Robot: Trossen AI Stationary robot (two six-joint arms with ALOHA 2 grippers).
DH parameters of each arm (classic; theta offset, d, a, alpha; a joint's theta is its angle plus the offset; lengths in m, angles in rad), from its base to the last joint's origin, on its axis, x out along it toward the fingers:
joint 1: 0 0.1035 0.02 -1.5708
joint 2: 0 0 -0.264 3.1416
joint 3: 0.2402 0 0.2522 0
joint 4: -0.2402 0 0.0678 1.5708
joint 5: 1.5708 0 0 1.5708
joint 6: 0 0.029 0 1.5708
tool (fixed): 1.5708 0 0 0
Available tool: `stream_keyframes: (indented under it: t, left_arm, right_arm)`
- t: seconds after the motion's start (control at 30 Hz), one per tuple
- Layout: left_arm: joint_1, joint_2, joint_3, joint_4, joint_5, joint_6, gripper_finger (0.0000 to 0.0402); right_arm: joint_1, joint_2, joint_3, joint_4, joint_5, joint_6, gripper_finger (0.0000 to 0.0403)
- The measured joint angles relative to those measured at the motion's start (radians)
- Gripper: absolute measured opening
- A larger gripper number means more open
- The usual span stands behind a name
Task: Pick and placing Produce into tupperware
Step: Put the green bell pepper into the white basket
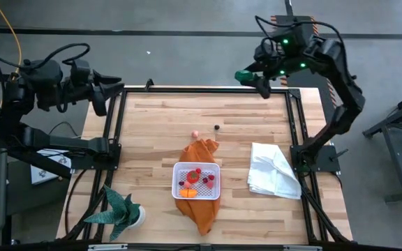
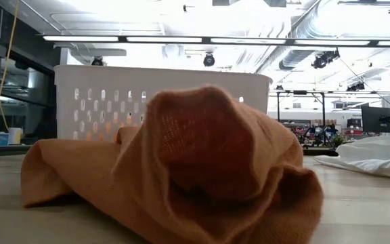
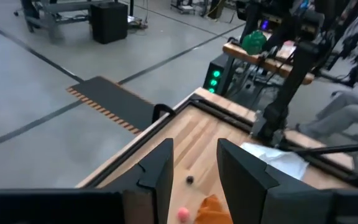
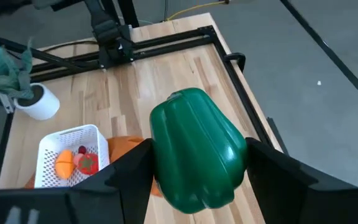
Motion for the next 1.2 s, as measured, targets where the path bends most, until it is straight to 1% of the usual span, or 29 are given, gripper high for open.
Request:
stream_keyframes:
  t: [0.17, 0.33, 0.47, 0.57, 0.77, 0.9, 1.0, 1.2]
  left_arm:
    - [0.000, 0.014, 0.000, 0.024, 0.012, -0.056, 0.0111]
    - [0.000, 0.033, 0.000, 0.023, 0.054, -0.123, 0.0111]
    - [0.000, 0.063, 0.000, 0.022, 0.098, -0.177, 0.0111]
    - [0.000, 0.092, 0.000, 0.022, 0.154, -0.208, 0.0111]
    - [0.000, 0.154, 0.000, 0.022, 0.332, -0.228, 0.0111]
    - [0.000, 0.189, 0.000, 0.022, 0.427, -0.228, 0.0111]
    - [0.000, 0.204, 0.000, 0.022, 0.457, -0.228, 0.0111]
    - [0.000, 0.214, 0.000, 0.022, 0.461, -0.228, 0.0111]
  right_arm:
    - [0.000, -0.043, 0.000, -0.009, -0.042, -0.008, 0.0216]
    - [0.014, -0.077, 0.000, 0.001, -0.137, -0.008, 0.0216]
    - [0.061, -0.088, 0.000, 0.009, -0.182, 0.010, 0.0216]
    - [0.118, -0.087, 0.000, 0.009, -0.212, 0.023, 0.0216]
    - [0.249, -0.083, 0.000, 0.016, -0.212, -0.001, 0.0216]
    - [0.310, -0.083, 0.000, 0.033, -0.212, -0.002, 0.0216]
    - [0.352, -0.083, 0.000, 0.035, -0.211, 0.008, 0.0216]
    - [0.455, -0.049, 0.000, 0.042, -0.201, 0.044, 0.0216]
